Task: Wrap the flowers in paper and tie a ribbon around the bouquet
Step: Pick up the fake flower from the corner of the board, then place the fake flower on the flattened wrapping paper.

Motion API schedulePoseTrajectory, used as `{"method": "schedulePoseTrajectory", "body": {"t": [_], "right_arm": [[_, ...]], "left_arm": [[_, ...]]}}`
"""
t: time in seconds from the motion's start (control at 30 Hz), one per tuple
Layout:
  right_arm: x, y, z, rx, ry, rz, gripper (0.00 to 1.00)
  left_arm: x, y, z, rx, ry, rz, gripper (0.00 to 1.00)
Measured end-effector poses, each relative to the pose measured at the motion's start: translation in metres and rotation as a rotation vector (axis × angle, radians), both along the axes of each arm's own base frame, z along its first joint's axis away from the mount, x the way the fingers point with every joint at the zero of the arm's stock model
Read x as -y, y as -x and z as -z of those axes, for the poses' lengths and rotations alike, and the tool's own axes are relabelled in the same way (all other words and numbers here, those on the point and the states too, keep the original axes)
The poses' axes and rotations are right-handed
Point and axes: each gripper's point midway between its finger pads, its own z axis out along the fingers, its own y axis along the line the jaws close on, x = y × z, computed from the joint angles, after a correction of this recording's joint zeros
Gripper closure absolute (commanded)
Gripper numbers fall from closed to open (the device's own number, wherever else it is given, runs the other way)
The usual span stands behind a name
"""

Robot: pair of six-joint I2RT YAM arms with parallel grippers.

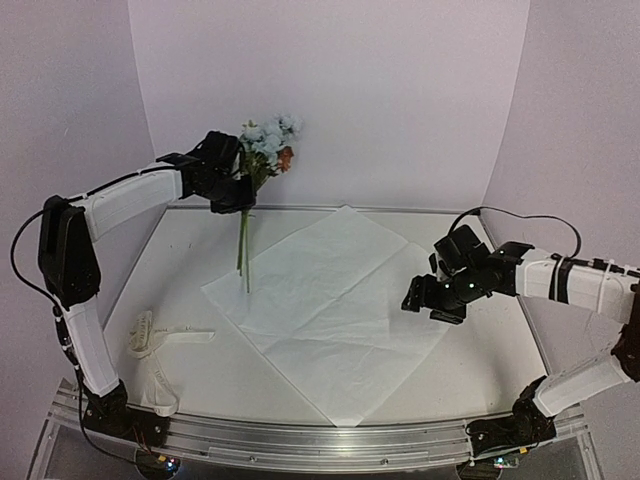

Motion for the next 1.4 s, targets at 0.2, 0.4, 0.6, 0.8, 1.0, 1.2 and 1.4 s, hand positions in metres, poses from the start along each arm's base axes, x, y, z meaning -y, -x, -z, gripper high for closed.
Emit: {"method": "schedulePoseTrajectory", "body": {"t": [0.2,0.4,0.6,0.8,1.0,1.2,1.4], "right_arm": [[0.015,0.005,-0.014,0.053,0.024,0.024,0.23],[0.031,0.015,-0.012,0.056,0.064,0.041,0.22],[0.045,0.026,-0.008,0.043,0.109,0.05,0.21],[0.053,0.03,-0.006,0.042,0.142,0.052,0.21],[0.055,0.032,-0.004,0.036,0.154,0.049,0.21],[0.055,0.032,0.001,0.019,0.17,0.04,0.2],[0.056,0.033,0.01,-0.008,0.192,0.034,0.2]], "left_arm": [[0.111,0.016,0.015,-0.043,0.095,0.143,1.0],[0.169,0.021,0.062,-0.143,0.164,0.163,1.0],[0.215,0.021,0.098,-0.21,0.238,0.178,1.0],[0.246,0.023,0.125,-0.24,0.296,0.208,1.0],[0.261,0.025,0.14,-0.259,0.343,0.236,0.91],[0.267,0.026,0.146,-0.265,0.366,0.255,0.8],[0.266,0.026,0.152,-0.266,0.363,0.257,0.72]]}}
